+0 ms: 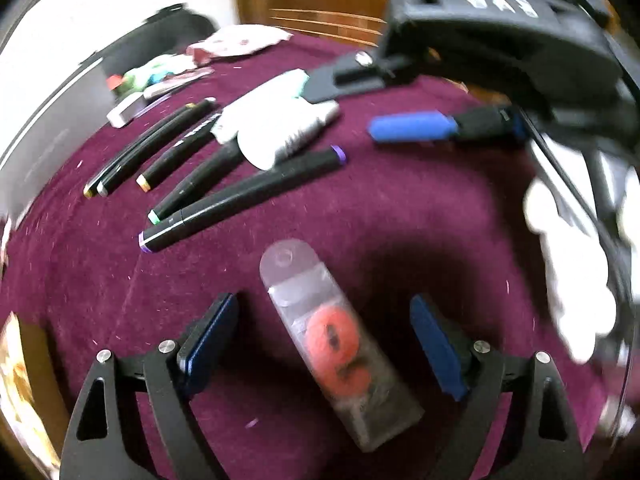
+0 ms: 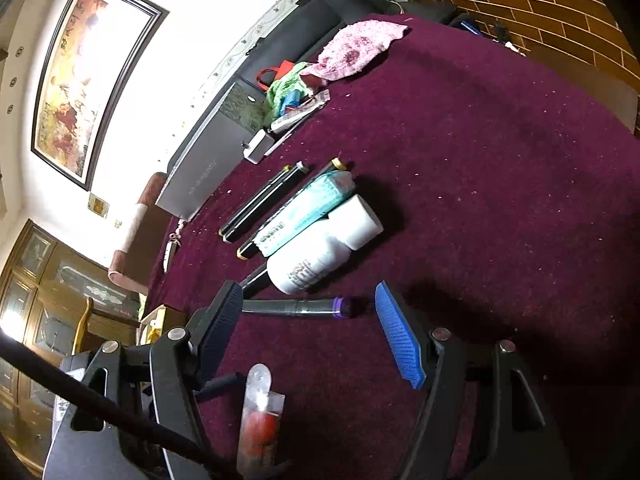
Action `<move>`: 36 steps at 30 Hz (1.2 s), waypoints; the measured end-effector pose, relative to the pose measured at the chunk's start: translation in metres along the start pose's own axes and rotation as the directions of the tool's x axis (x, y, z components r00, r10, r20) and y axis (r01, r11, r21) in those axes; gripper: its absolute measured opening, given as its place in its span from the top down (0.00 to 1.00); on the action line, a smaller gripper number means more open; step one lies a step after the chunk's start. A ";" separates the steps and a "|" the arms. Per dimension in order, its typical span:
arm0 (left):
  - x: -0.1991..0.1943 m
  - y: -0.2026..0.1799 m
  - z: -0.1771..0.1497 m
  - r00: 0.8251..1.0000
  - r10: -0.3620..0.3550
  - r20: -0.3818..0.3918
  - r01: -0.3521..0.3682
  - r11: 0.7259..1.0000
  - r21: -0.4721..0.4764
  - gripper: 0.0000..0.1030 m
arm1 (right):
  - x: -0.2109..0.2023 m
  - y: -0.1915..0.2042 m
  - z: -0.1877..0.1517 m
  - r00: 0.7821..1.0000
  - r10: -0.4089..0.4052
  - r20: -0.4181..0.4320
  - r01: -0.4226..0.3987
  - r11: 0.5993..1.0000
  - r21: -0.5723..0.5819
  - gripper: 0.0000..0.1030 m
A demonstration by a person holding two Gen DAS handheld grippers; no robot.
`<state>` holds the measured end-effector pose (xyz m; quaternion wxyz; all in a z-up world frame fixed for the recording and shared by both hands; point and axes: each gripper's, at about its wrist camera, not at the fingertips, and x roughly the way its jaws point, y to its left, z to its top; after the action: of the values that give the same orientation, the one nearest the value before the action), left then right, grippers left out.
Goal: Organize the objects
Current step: 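Grasp the clear package with the red item with the left gripper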
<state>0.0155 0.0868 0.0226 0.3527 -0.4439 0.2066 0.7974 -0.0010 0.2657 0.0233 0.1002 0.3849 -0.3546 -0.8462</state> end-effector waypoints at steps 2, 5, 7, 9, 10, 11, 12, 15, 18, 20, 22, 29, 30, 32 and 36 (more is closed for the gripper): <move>-0.003 -0.006 -0.004 0.999 0.009 0.049 -0.007 0.999 -0.045 0.41 | 0.001 -0.002 0.000 1.000 -0.012 -0.001 0.012 1.000 0.003 0.34; -0.018 0.002 -0.018 0.987 -0.136 0.088 0.147 0.980 -0.137 0.78 | 0.003 -0.004 0.000 1.000 -0.009 -0.011 0.009 1.000 0.008 0.34; -0.028 0.010 -0.032 0.986 -0.126 0.108 0.143 0.976 -0.166 0.78 | 0.004 -0.002 -0.001 1.000 0.009 -0.019 -0.009 1.000 0.001 0.34; -0.038 0.019 -0.046 0.989 -0.095 0.115 0.117 0.972 -0.206 0.78 | 0.007 0.004 -0.003 0.999 0.035 -0.031 -0.036 0.999 -0.021 0.34; -0.041 0.022 -0.050 0.989 -0.090 0.119 0.115 0.968 -0.225 0.78 | 0.009 0.006 -0.003 0.998 0.051 -0.043 -0.052 0.998 -0.023 0.34; -0.046 0.025 -0.056 0.989 -0.081 0.124 0.109 0.964 -0.241 0.78 | 0.011 0.008 -0.004 0.996 0.068 -0.058 -0.069 0.997 -0.017 0.34; -0.052 0.026 -0.062 0.989 -0.067 0.130 0.098 0.964 -0.248 0.78 | 0.014 0.010 -0.004 0.994 0.082 -0.075 -0.083 0.997 -0.010 0.34; -0.065 0.031 -0.076 0.988 -0.038 0.152 0.077 0.963 -0.260 0.78 | 0.024 0.016 -0.001 0.994 0.038 -0.107 -0.041 0.999 -0.020 0.34; -0.071 0.036 -0.087 0.986 -0.023 0.164 0.069 0.957 -0.281 0.78 | 0.036 0.020 0.006 0.993 -0.042 -0.112 0.037 0.998 -0.048 0.33; -0.074 0.040 -0.094 0.987 -0.021 0.162 0.071 0.948 -0.309 0.78 | 0.041 0.024 0.007 0.991 -0.060 -0.123 0.053 0.997 -0.064 0.31; -0.075 0.045 -0.099 0.985 -0.032 0.170 0.088 0.940 -0.331 0.78 | 0.044 0.032 0.002 0.983 -0.035 -0.183 0.020 0.996 -0.083 0.31; -0.092 0.050 -0.112 0.972 -0.065 0.227 0.147 0.919 -0.367 0.78 | 0.035 0.080 -0.016 0.960 0.011 -0.280 -0.075 0.973 -0.218 0.31; -0.095 0.050 -0.114 0.970 -0.068 0.233 0.153 0.917 -0.369 0.77 | 0.035 0.090 -0.015 0.965 -0.024 -0.261 -0.048 0.963 -0.266 0.31; -0.098 0.051 -0.117 0.968 -0.066 0.241 0.156 0.913 -0.378 0.77 | 0.042 0.104 -0.016 0.966 -0.078 -0.247 -0.010 0.941 -0.338 0.31; -0.102 0.058 -0.123 0.968 -0.061 0.243 0.159 0.900 -0.406 0.77 | 0.082 0.131 -0.032 0.938 -0.264 -0.227 0.107 0.840 -0.533 0.31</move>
<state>0.0782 -0.0692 0.0465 0.3142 -0.4277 -0.0373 0.8467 -0.0479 0.1174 0.0497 0.1666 0.4973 -0.0588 -0.8494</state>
